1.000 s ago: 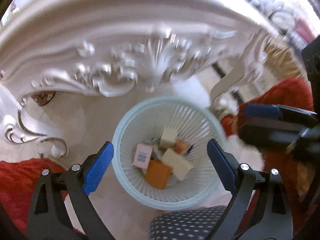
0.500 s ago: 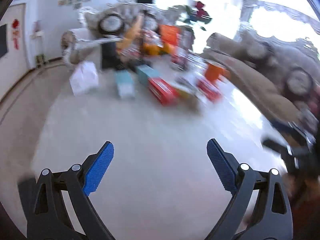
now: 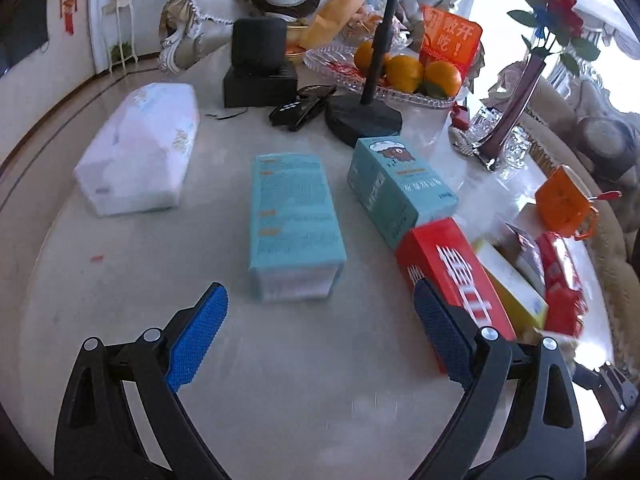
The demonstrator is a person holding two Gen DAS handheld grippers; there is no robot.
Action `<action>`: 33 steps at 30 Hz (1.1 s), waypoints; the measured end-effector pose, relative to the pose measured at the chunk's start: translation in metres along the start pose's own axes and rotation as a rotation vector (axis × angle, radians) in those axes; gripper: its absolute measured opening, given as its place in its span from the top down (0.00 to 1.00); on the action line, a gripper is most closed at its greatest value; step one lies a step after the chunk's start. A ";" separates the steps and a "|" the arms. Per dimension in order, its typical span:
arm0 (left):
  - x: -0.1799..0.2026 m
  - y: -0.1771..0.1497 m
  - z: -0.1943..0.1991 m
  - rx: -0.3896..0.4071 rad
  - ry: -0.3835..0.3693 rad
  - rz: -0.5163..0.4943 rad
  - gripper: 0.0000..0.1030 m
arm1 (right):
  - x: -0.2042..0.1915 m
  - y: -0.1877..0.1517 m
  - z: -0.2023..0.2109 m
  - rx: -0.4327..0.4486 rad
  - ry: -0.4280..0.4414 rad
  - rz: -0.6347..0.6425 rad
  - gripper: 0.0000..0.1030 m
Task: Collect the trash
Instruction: 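Grasp the teal box with left tool while right grasps the crumpled white paper, then carry teal box and paper over the wastebasket and open both tools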
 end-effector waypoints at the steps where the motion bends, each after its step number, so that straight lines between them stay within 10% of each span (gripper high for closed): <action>1: 0.003 0.003 -0.005 -0.006 0.007 -0.016 0.11 | 0.002 0.002 -0.003 -0.005 0.021 -0.011 0.33; 5: 0.010 0.011 -0.027 -0.042 0.057 -0.076 0.11 | 0.003 0.006 -0.011 -0.004 0.008 -0.001 0.37; 8: 0.009 0.013 -0.036 -0.052 0.042 -0.069 0.13 | 0.002 0.012 -0.014 0.000 0.006 0.009 0.59; 10: 0.007 0.010 -0.038 -0.068 0.020 -0.049 0.48 | 0.002 0.012 -0.014 0.000 0.018 -0.003 0.61; 33: -0.002 -0.080 0.134 0.054 -0.146 -0.074 0.52 | -0.046 -0.106 0.136 0.180 0.170 -0.092 0.61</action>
Point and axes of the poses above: each gripper's, at about its wrist camera, not at the fingertips, and z roughly against the way its jaws point, x to its right, y to its top, the point moved 4 cm from there along -z, roughly the way its jaws point
